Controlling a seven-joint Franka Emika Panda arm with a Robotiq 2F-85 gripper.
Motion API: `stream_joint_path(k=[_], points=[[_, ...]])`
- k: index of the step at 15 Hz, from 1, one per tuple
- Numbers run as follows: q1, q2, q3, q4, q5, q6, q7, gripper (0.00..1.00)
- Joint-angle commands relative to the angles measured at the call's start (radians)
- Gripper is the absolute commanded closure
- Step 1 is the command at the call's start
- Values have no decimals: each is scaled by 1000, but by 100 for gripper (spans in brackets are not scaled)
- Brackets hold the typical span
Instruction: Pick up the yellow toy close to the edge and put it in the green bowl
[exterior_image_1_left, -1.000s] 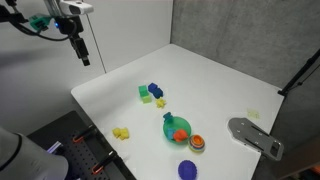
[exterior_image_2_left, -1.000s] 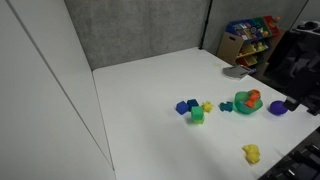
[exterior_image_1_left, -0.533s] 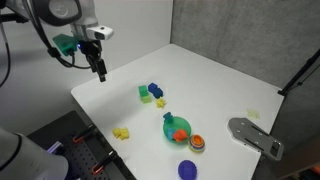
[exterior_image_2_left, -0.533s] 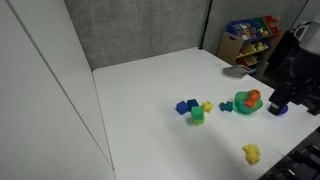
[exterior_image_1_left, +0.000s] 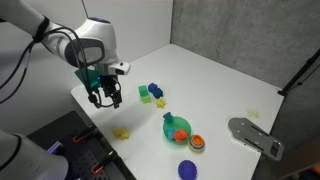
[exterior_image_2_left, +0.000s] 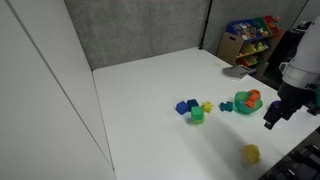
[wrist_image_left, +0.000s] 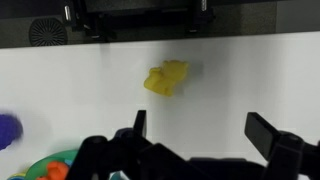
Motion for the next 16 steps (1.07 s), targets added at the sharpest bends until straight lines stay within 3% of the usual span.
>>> stream_joint_path(k=[1,6,12,16], points=[[-35,156,-32,1,-57,155,2,0],[-45,384,-91,14,-104,346,32,0],[15,607,-169,56,-84,524,30,0],[45,708,-177,76,-38,629,18,0]])
